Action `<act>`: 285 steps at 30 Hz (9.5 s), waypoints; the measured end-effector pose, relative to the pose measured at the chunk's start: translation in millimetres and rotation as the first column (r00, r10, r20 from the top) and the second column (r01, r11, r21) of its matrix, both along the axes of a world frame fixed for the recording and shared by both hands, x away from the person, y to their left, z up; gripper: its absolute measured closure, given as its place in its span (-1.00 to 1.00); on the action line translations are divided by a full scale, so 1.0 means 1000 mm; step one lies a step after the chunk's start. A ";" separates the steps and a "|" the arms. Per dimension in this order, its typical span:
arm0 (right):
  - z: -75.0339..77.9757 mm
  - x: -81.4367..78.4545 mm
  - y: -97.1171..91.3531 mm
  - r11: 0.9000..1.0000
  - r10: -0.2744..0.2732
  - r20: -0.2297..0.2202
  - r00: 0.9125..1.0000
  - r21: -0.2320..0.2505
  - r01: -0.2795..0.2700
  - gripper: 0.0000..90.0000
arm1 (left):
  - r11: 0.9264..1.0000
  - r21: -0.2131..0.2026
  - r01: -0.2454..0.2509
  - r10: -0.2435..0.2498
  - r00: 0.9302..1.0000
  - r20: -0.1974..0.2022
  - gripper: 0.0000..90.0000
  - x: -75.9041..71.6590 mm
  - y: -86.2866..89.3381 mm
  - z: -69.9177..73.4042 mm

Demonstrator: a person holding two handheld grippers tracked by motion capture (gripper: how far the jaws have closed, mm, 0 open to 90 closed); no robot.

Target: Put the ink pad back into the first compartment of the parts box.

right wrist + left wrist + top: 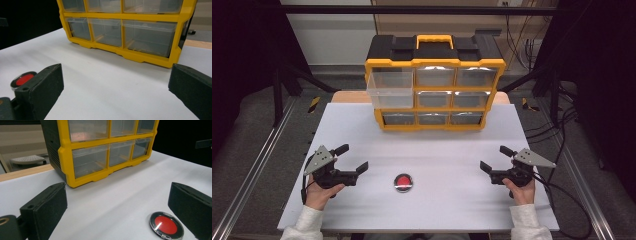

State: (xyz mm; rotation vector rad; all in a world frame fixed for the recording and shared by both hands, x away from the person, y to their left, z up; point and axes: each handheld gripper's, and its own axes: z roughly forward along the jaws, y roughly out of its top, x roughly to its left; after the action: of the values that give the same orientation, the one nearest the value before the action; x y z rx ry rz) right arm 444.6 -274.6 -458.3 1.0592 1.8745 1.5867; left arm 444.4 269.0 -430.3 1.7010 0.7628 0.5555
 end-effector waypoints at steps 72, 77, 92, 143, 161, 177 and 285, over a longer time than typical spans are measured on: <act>-0.002 0.001 0.003 1.000 0.006 -0.016 1.000 -0.028 -0.007 -0.99 | 0.950 0.261 0.173 -0.108 0.963 -0.247 -0.96 0.001 -0.114 -0.033; -0.002 0.001 0.002 1.000 0.007 -0.016 1.000 -0.028 -0.007 -0.99 | 0.937 0.292 0.191 -0.106 0.953 -0.283 -0.95 0.002 -0.121 -0.039; -0.002 0.001 0.002 1.000 0.004 -0.015 1.000 -0.027 -0.004 -0.99 | 0.916 0.347 0.202 -0.068 0.930 -0.362 -0.69 0.006 -0.131 -0.052; -0.002 0.001 0.002 1.000 0.001 -0.019 1.000 -0.029 -0.001 -0.99 | 0.906 0.367 0.209 -0.063 0.926 -0.373 -0.34 0.006 -0.134 -0.039; -0.003 0.001 0.003 0.999 0.002 -0.023 1.000 -0.035 -0.003 -0.99 | 0.929 0.330 0.170 -0.050 0.938 -0.344 -0.34 0.004 -0.116 -0.020; -0.003 0.001 0.001 0.999 -0.002 -0.021 1.000 -0.035 0.001 -0.99 | 0.946 0.299 0.123 -0.027 0.951 -0.308 -0.34 0.004 -0.096 0.002; -0.005 0.002 0.000 0.999 -0.004 -0.038 0.999 -0.038 0.003 -0.99 | 0.996 0.079 0.035 -0.030 0.998 -0.055 -0.34 0.019 -0.076 0.164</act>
State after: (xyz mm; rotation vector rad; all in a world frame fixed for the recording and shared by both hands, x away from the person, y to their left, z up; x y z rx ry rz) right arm 446.6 -274.2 -462.8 1.0830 1.9189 1.5327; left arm 463.6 192.7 -266.6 1.8051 0.7584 0.5259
